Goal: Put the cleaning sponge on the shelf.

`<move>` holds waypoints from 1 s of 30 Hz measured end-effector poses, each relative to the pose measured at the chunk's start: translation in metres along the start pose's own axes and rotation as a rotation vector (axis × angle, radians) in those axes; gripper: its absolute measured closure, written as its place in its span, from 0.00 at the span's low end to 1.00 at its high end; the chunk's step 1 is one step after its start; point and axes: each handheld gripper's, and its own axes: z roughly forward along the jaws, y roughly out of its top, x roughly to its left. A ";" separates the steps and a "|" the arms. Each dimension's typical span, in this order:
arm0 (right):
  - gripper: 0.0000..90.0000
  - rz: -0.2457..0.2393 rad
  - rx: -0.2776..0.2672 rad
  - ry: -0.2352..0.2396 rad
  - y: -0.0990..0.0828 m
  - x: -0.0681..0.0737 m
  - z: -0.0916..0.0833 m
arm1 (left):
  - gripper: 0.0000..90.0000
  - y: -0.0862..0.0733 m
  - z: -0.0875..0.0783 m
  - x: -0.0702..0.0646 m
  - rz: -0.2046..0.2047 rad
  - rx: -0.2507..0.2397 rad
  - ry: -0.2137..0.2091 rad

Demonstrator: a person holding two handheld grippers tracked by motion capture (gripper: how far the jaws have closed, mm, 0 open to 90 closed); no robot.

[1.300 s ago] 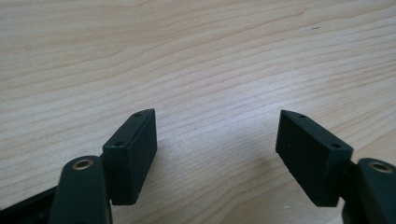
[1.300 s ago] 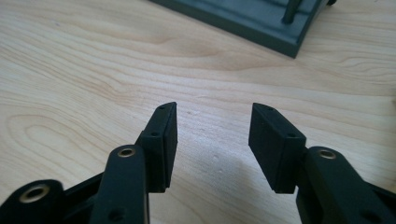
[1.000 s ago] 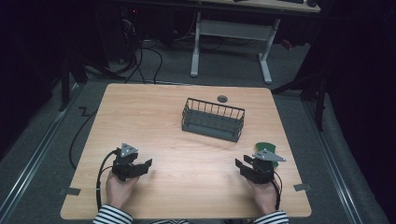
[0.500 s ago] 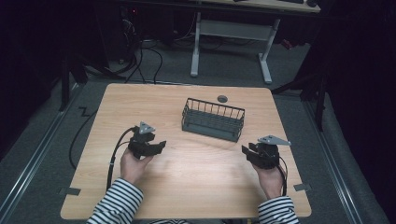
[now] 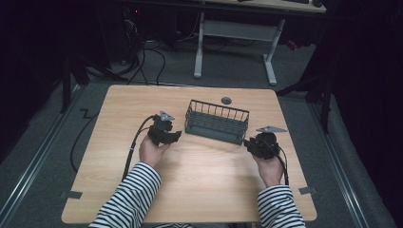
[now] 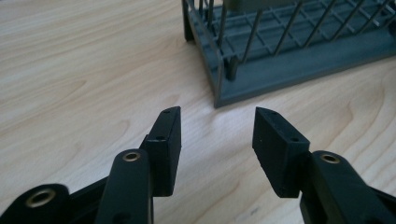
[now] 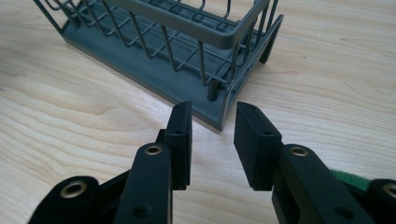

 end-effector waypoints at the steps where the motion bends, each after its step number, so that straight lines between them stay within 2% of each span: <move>1: 0.76 0.001 0.001 -0.004 0.001 0.000 0.002 | 0.59 0.003 0.004 0.000 0.000 0.002 0.001; 7: 0.76 0.024 0.029 -0.023 0.002 -0.004 0.014 | 0.58 0.009 0.015 -0.001 0.004 0.011 0.000; 9: 0.76 0.040 0.041 -0.027 0.003 -0.005 0.019 | 0.58 0.010 0.018 -0.001 0.002 0.000 0.001; 15: 0.76 0.024 0.056 -0.040 0.006 -0.003 0.027 | 0.59 0.009 0.029 0.002 -0.019 0.007 0.013; 22: 0.77 0.038 0.077 -0.050 0.009 -0.001 0.036 | 0.62 0.010 0.041 0.003 -0.027 0.017 0.012; 26: 0.80 0.058 0.093 -0.049 0.008 -0.005 0.040 | 0.63 0.013 0.045 0.000 -0.010 0.024 0.006; 30: 0.83 0.070 0.082 -0.037 0.008 -0.008 0.040 | 0.66 0.016 0.052 -0.002 -0.004 0.037 0.011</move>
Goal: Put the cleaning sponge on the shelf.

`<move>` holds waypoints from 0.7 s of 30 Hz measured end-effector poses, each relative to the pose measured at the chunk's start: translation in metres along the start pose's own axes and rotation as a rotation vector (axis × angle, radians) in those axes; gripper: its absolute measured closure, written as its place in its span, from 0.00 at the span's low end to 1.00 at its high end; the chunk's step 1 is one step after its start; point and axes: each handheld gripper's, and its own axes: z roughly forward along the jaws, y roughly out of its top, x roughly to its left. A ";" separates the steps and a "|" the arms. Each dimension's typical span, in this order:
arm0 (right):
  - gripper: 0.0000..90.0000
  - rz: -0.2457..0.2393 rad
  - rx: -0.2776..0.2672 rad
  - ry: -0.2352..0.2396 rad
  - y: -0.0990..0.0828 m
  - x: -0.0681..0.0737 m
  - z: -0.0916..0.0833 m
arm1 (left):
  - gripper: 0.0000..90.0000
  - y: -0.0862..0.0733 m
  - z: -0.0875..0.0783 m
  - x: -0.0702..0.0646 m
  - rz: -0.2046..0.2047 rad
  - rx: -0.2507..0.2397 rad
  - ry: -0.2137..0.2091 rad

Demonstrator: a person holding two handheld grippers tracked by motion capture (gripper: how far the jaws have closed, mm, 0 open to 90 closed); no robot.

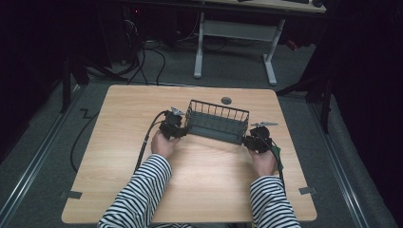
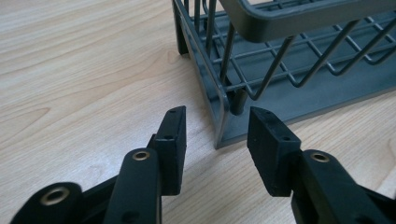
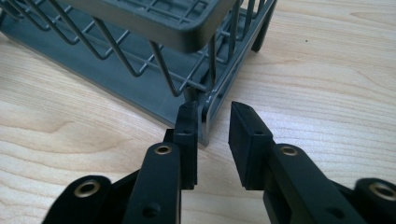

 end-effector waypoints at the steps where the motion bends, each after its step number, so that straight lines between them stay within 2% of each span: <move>1: 0.84 0.000 0.001 0.002 0.000 0.000 0.000 | 0.67 0.000 0.001 0.000 -0.004 -0.001 -0.001; 6: 0.87 -0.002 0.005 0.007 0.000 -0.001 0.004 | 0.73 -0.002 0.004 0.001 -0.005 0.009 -0.003; 14: 0.94 -0.013 -0.002 0.016 0.000 0.001 0.006 | 0.87 -0.002 0.005 0.003 -0.010 0.001 -0.017; 20: 0.96 -0.022 -0.001 0.011 0.000 0.002 0.006 | 0.95 -0.002 0.006 0.003 0.006 0.002 -0.031; 21: 0.96 -0.024 -0.001 0.010 0.000 0.002 0.006 | 0.95 -0.002 0.006 0.002 -0.004 0.006 -0.039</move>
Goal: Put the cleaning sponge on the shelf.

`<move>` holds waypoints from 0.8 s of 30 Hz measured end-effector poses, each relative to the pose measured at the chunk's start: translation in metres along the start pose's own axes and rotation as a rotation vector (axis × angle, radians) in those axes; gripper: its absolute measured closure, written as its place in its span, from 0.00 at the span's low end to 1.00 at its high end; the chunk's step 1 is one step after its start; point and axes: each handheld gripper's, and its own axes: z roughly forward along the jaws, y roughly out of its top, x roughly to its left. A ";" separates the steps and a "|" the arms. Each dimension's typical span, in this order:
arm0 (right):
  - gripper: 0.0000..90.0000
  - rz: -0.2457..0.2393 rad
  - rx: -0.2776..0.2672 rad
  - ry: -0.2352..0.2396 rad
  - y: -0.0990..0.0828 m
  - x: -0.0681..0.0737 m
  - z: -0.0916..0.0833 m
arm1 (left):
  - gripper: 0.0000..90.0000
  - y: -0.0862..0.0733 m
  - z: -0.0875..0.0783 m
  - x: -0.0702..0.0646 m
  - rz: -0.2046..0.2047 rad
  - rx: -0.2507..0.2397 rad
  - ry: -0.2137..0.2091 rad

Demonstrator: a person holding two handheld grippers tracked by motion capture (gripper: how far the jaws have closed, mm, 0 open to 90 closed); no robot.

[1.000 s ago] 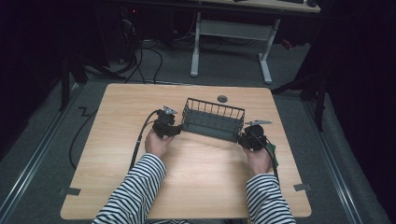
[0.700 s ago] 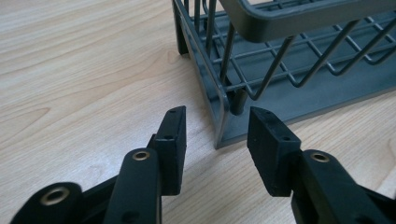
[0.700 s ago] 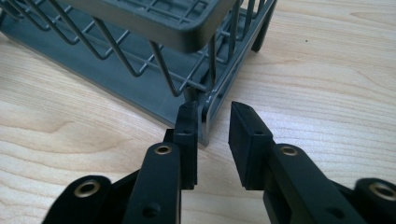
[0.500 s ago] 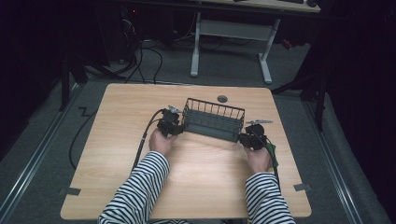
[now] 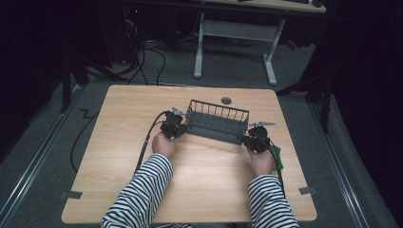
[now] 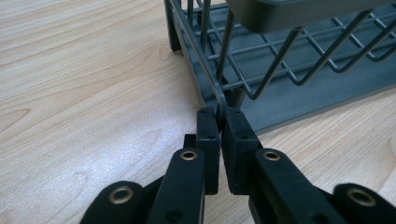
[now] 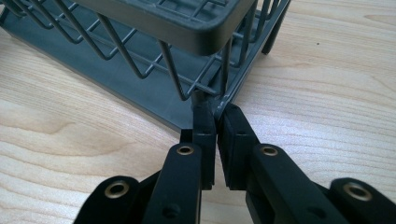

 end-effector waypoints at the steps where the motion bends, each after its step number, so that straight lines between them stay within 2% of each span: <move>1: 0.96 0.000 0.000 0.000 0.000 0.000 0.000 | 0.96 0.000 0.000 0.000 0.000 0.000 0.000; 14: 0.96 -0.017 0.016 0.001 -0.002 0.006 -0.005 | 0.97 -0.003 -0.010 0.001 0.014 0.018 -0.019; 24: 0.96 -0.040 0.017 0.025 -0.005 0.019 -0.014 | 0.97 -0.017 -0.032 0.004 -0.021 0.009 -0.042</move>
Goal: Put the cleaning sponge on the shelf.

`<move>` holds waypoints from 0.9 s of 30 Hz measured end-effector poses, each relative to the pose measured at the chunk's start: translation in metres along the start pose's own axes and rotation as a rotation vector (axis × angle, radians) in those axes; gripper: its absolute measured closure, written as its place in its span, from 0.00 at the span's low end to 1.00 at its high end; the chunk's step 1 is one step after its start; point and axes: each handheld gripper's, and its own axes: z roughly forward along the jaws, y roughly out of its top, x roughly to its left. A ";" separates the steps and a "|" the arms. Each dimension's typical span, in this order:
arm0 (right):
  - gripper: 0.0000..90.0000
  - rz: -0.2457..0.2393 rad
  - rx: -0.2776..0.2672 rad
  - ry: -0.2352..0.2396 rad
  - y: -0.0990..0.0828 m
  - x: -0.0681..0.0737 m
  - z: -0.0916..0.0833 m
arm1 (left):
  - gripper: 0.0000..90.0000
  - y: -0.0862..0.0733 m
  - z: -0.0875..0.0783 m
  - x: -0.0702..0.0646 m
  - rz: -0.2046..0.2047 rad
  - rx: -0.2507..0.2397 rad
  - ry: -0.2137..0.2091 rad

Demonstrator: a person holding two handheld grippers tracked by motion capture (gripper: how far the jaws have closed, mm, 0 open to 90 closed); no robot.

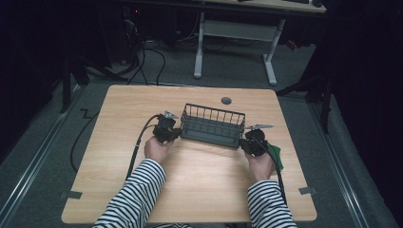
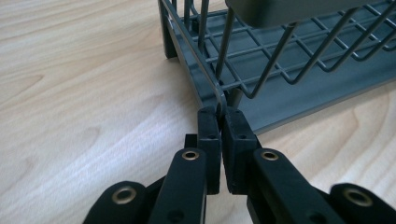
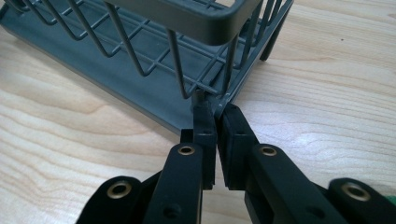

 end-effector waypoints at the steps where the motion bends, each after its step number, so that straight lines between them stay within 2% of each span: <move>1: 0.96 0.000 0.000 0.000 0.000 0.000 0.000 | 0.97 -0.002 -0.002 0.000 0.003 0.000 -0.003; 7: 0.96 -0.008 0.006 0.024 -0.007 0.007 -0.003 | 0.97 -0.013 -0.010 -0.001 0.007 0.005 -0.012; 11: 0.96 -0.040 0.019 0.012 -0.011 0.012 -0.008 | 0.97 -0.020 -0.017 -0.004 0.005 -0.004 -0.021; 13: 0.96 -0.028 0.013 0.033 -0.016 0.014 -0.012 | 0.97 -0.023 -0.021 -0.005 0.007 -0.004 -0.028; 16: 0.96 -0.037 0.013 0.037 -0.022 0.016 -0.016 | 0.97 -0.028 -0.025 -0.010 0.027 0.007 -0.028; 27: 0.96 -0.057 0.005 0.061 -0.040 0.024 -0.031 | 0.97 -0.049 -0.044 -0.022 0.023 -0.003 -0.048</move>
